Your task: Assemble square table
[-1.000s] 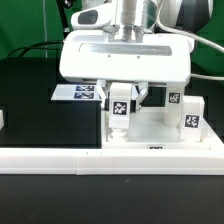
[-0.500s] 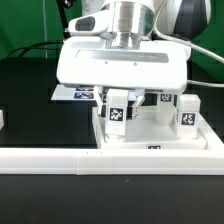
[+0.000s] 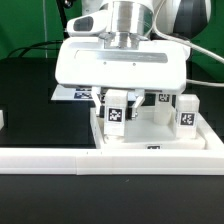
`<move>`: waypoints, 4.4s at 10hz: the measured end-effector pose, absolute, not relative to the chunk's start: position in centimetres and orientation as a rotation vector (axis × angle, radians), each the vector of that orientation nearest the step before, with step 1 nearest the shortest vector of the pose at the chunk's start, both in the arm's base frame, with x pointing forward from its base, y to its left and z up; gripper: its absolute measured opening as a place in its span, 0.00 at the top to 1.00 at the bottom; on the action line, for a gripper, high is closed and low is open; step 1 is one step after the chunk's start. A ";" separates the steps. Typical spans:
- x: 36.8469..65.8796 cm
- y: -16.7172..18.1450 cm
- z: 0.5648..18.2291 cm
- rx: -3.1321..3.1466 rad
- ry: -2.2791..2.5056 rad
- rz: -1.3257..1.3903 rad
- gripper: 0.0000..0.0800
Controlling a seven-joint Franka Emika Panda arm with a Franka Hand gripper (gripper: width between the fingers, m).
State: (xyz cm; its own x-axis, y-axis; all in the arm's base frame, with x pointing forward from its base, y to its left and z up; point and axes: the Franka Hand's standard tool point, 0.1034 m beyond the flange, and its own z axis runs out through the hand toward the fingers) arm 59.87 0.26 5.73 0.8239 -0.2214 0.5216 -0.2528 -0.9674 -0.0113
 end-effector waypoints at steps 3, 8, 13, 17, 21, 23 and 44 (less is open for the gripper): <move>59.9 0.3 5.7 2.944 -0.383 0.830 0.23; 59.9 0.3 5.7 2.944 -0.383 0.830 0.19; 60.4 0.4 7.4 3.076 -0.498 0.562 0.19; 59.8 1.0 7.0 3.167 -0.651 0.200 0.19; 59.8 1.0 6.9 3.158 -0.673 0.140 0.19; 59.8 1.0 6.9 3.151 -0.713 0.140 0.19; 61.5 2.5 7.7 2.627 -1.949 -0.001 0.21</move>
Offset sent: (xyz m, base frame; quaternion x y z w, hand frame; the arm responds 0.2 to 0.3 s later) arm 0.0000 0.0000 0.0000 0.0000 0.0000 0.0000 1.0000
